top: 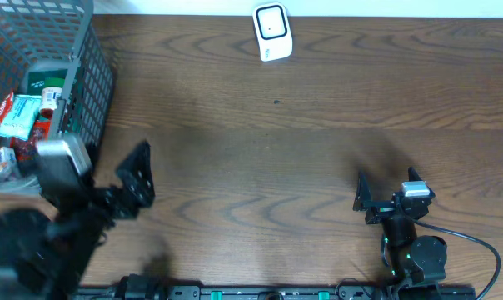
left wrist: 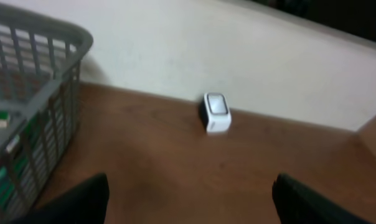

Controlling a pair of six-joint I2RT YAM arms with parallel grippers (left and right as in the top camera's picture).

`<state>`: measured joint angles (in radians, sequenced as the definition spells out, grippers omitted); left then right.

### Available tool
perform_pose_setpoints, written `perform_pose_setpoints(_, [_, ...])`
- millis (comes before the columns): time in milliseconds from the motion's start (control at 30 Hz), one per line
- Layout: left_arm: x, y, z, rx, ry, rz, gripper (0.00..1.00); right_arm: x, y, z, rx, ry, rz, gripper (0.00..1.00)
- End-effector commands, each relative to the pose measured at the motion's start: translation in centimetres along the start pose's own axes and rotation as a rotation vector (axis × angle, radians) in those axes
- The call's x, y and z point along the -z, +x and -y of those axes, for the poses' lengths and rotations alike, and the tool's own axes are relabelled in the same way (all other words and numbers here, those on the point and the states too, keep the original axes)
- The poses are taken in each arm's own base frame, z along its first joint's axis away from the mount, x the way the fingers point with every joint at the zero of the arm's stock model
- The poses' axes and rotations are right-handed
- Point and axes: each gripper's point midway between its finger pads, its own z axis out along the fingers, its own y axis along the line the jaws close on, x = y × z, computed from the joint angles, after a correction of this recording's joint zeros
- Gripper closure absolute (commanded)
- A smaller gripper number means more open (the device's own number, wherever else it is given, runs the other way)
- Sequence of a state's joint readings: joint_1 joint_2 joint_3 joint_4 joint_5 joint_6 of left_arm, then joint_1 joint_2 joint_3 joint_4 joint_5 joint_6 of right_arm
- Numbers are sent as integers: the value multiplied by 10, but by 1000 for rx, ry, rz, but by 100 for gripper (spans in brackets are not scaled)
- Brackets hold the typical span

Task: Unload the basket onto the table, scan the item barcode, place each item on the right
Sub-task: 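Reach the left gripper into the basket toward the green-lidded jar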

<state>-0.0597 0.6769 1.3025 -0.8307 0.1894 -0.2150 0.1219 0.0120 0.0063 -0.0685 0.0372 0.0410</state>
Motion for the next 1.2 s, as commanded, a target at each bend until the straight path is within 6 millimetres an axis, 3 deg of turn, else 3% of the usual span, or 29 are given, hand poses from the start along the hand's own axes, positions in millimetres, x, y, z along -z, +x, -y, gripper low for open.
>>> perform_pose_setpoints(0, [-4,-41,19,-85,28,-67,16,0,0,2,8,7,1,1])
perform_pose_setpoints(100, [-15,-57,22,-128,7,-174,15,0,0,1,8,7,2,1])
perform_pose_setpoints(200, [-30,-59,20,-120,-16,-296,16,0,0,2,8,7,1,1])
perform_pose_setpoints(400, [-81,-30,4,-77,-65,-539,16,0,0,2,8,7,1,1])
perform_pose_setpoints(567, [-118,-13,-9,-103,-85,-634,16,0,0,2,8,7,1,1])
perform_pose_setpoints(633, [-129,-12,-22,-129,-149,-644,16,0,0,1,8,7,2,1])
perform_pose_setpoints(733, [-143,-16,-40,-119,-238,-621,28,0,0,1,8,7,2,1])
perform_pose_setpoints(933, [-149,-57,-79,-101,-362,-456,31,0,0,1,8,7,2,1])
perform_pose_setpoints(1033, [-139,-84,-125,-57,-492,-357,25,0,0,2,8,7,1,1])
perform_pose_setpoints(1167, [-123,-97,-178,2,-624,-314,20,0,0,1,8,7,2,1])
